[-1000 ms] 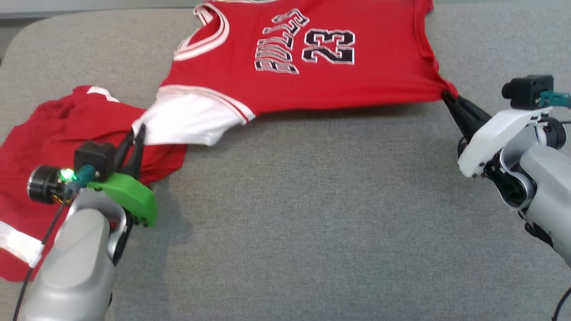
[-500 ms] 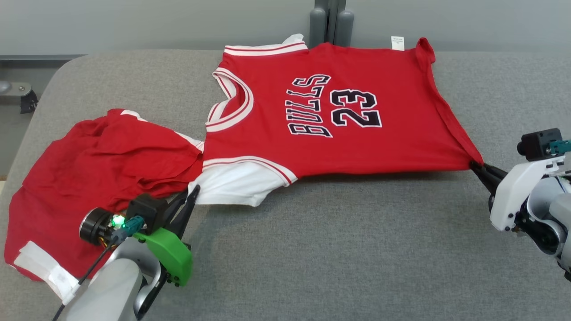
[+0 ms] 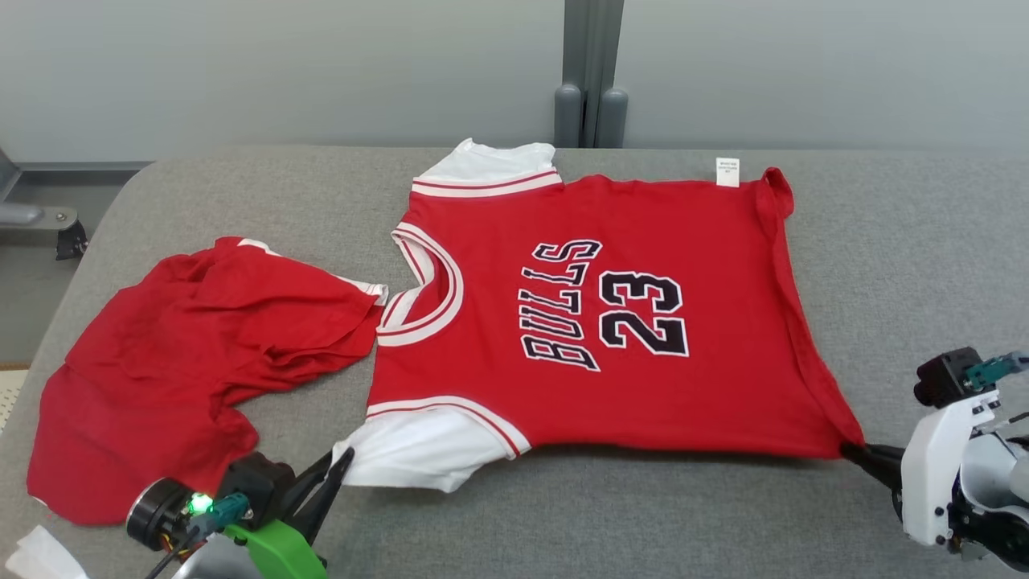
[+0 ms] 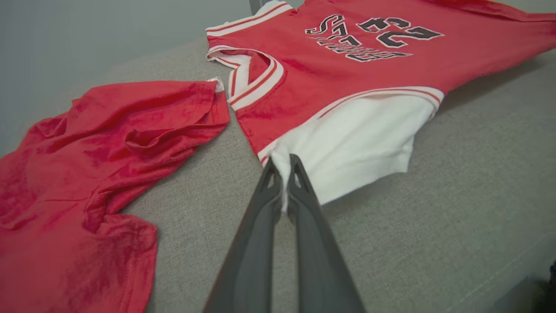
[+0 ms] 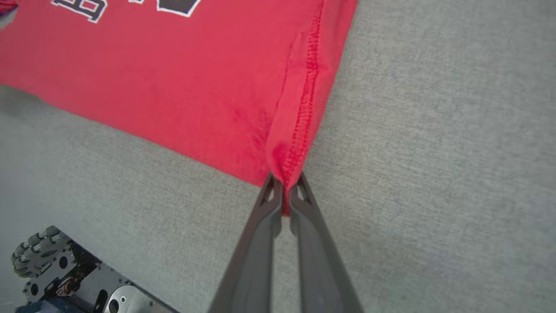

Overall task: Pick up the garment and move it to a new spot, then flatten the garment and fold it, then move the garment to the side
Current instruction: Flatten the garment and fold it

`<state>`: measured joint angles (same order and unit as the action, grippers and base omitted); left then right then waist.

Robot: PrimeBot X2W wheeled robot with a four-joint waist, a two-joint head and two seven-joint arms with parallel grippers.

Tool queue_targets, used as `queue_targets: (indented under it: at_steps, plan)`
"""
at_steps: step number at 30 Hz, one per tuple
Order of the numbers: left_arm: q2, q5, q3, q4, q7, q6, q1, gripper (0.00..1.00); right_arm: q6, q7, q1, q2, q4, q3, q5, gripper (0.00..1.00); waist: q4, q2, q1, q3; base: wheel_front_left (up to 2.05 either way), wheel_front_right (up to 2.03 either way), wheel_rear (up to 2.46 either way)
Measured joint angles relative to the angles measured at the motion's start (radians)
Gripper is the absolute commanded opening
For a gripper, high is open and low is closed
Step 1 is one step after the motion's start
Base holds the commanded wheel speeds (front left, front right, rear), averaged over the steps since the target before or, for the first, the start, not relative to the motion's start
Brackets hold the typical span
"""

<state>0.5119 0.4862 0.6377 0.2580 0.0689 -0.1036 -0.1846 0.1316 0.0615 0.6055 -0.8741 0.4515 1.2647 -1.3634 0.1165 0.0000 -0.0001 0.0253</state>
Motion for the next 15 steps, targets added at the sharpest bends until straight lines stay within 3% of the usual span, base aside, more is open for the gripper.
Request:
queue_targets:
  at_steps: [10, 15]
  plan:
    - [0.118, 0.032, -0.008, -0.232, -0.104, 0.044, 0.131, 0.0, 0.0, 0.136, -0.051, -0.088, -0.145, 0.004, -0.04, 0.0, -0.022, 0.0, 0.0, -0.005, 0.0, 0.0, 0.0]
    - [0.138, 0.007, -0.022, -0.275, -0.122, 0.075, 0.111, 0.0, 0.0, 0.168, -0.026, -0.08, -0.136, -0.019, -0.06, 0.0, -0.027, 0.0, 0.0, 0.011, 0.0, 0.0, 0.0]
